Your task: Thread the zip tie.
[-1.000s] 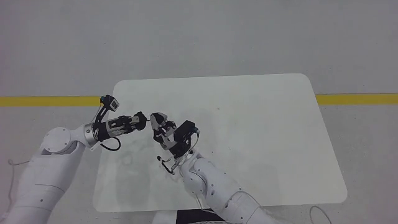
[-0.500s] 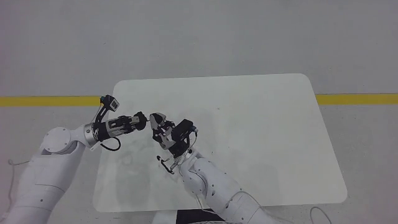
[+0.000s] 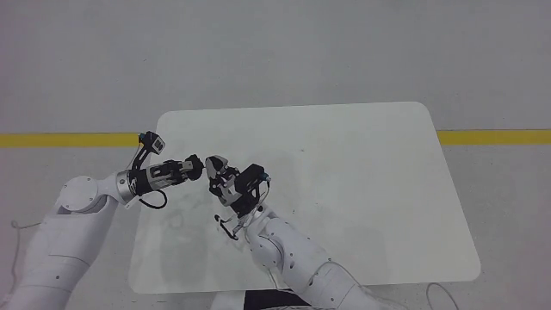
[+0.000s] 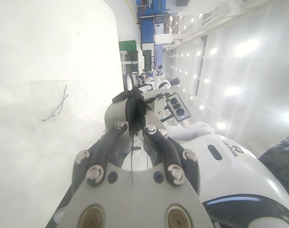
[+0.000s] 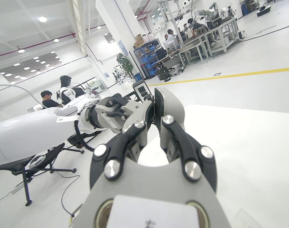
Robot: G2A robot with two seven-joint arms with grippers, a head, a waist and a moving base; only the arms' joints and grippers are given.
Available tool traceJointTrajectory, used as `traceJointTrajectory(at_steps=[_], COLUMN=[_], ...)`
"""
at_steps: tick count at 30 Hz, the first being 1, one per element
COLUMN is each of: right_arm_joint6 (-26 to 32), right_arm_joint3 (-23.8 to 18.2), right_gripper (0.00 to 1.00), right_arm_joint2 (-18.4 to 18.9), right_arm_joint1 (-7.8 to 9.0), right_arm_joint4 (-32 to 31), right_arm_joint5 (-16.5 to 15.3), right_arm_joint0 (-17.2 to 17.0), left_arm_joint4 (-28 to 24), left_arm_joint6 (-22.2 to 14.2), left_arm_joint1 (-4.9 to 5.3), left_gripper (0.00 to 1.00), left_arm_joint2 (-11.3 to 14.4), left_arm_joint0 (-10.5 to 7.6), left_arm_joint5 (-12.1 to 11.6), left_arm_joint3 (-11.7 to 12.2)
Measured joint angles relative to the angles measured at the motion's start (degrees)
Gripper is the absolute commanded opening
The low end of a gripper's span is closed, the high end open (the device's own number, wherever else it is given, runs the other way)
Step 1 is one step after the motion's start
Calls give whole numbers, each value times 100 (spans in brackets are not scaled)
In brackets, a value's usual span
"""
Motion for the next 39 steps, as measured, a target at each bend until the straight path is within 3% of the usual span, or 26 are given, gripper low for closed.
traceJointTrajectory(at_steps=[10, 24, 25, 26, 27, 35, 39], right_arm_joint6=[-85, -57, -61, -67, -79, -277, -361], right_arm_joint3=[189, 443, 462, 473, 480, 323, 86], right_gripper=[0, 0, 7, 47, 100, 100, 100], right_arm_joint2=[-5, -50, -53, -53, -48, 112, 239], right_arm_joint1=[-72, -168, -175, -179, -181, -99, 7], right_arm_joint4=[230, 576, 581, 584, 587, 391, 145], right_arm_joint5=[114, -207, -209, -209, -207, -238, -420], right_arm_joint0=[40, 167, 177, 184, 186, 25, -134], left_arm_joint4=[0, 0, 0, 0, 0, 0, 0], left_arm_joint6=[0, 0, 0, 0, 0, 0, 0], left_arm_joint1=[0, 0, 0, 0, 0, 0, 0], left_gripper=[0, 0, 0, 0, 0, 0, 0], left_arm_joint2=[0, 0, 0, 0, 0, 0, 0], left_arm_joint0=[0, 0, 0, 0, 0, 0, 0], left_arm_joint5=[0, 0, 0, 0, 0, 0, 0], left_arm_joint3=[0, 0, 0, 0, 0, 0, 0])
